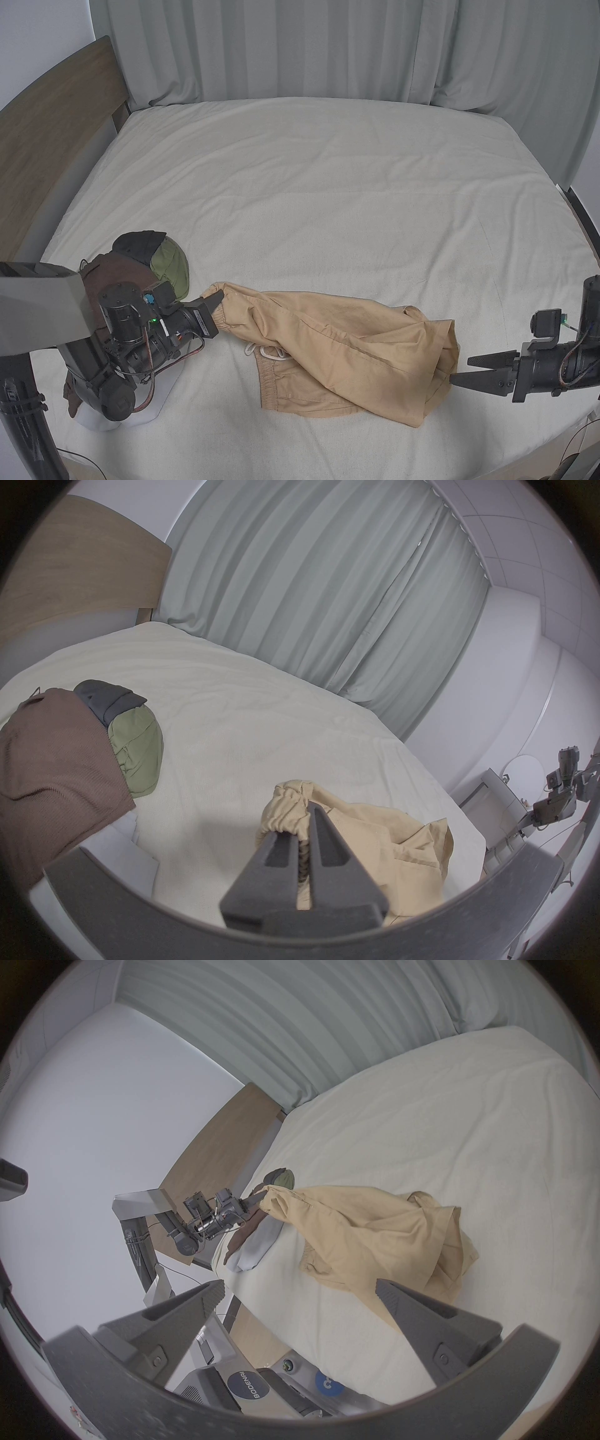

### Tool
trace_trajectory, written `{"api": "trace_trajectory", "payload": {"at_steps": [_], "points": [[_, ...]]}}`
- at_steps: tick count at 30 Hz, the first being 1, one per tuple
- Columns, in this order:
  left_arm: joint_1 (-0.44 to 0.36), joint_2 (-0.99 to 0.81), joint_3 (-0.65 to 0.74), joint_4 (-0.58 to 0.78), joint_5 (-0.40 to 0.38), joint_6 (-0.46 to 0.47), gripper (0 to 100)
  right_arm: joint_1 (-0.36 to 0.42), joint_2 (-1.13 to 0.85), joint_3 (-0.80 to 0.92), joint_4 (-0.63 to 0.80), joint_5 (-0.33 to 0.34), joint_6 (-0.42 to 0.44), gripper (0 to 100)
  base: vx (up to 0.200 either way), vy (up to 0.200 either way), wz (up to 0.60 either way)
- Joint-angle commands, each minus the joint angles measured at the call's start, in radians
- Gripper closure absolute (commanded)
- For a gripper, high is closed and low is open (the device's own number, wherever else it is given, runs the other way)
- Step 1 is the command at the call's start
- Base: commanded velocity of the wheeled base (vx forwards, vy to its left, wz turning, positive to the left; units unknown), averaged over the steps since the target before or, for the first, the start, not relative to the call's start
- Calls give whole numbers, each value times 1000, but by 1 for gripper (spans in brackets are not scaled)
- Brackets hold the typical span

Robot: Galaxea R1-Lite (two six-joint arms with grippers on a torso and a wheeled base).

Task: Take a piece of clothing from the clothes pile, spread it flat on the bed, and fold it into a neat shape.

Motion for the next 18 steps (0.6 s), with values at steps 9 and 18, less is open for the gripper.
{"api": "trace_trajectory", "payload": {"at_steps": [9,18], "points": [[-1,12,11,-2,0,5,100,-4,66,21,-3,6,31,0,0,0,0],[0,15,16,-4,0,5,100,-15,257,93,-188,4,34,0,0,0,0]]}}
